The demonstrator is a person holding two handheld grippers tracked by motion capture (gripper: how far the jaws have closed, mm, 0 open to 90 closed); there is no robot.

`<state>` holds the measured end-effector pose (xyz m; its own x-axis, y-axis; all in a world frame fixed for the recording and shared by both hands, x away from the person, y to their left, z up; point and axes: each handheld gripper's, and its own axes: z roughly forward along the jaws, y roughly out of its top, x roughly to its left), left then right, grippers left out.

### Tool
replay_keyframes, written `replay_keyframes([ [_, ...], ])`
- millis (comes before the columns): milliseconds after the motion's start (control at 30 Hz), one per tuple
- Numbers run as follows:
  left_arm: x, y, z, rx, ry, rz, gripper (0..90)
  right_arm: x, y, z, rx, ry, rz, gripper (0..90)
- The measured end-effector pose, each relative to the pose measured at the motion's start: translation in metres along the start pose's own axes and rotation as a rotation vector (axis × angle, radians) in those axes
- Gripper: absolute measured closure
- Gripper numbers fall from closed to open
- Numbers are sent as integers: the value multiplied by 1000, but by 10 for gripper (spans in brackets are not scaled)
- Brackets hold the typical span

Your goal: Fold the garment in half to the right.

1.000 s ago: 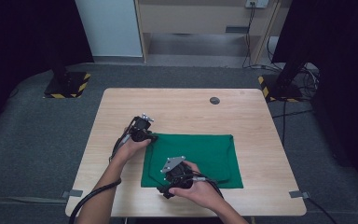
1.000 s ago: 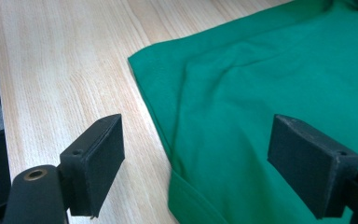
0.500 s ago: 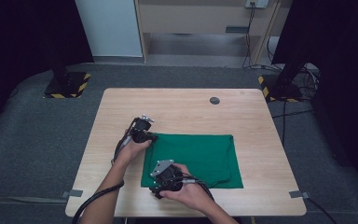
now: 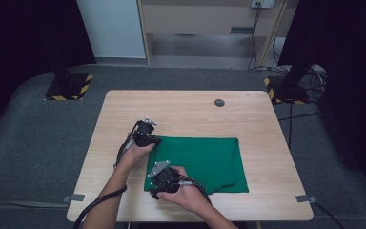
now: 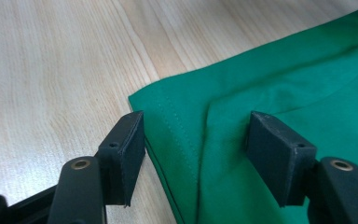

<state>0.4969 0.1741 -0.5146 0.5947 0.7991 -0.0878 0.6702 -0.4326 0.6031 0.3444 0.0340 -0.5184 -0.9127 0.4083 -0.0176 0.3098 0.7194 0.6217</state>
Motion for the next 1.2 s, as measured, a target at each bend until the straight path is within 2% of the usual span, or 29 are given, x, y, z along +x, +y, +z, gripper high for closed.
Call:
replay_keyframes([
  [267,0,-1,0,-5,-2,-1,712,-3,-1,0,-11,-3,19,432],
  [467,-2,-1,0,-8,5,8,728,-8,-2,-1,-16,-22,30,581],
  [633,-6,0,0,-6,12,22,787,-12,-3,-3,-25,-36,39,727],
  [733,-7,0,0,-10,14,17,813,-12,-4,-3,-25,-58,23,812],
  [867,-7,-2,-3,-14,46,-4,829,-6,-1,-4,-25,-88,1,823],
  [1200,-3,-9,-20,-16,43,-11,833,8,11,-11,-52,-79,-37,820],
])
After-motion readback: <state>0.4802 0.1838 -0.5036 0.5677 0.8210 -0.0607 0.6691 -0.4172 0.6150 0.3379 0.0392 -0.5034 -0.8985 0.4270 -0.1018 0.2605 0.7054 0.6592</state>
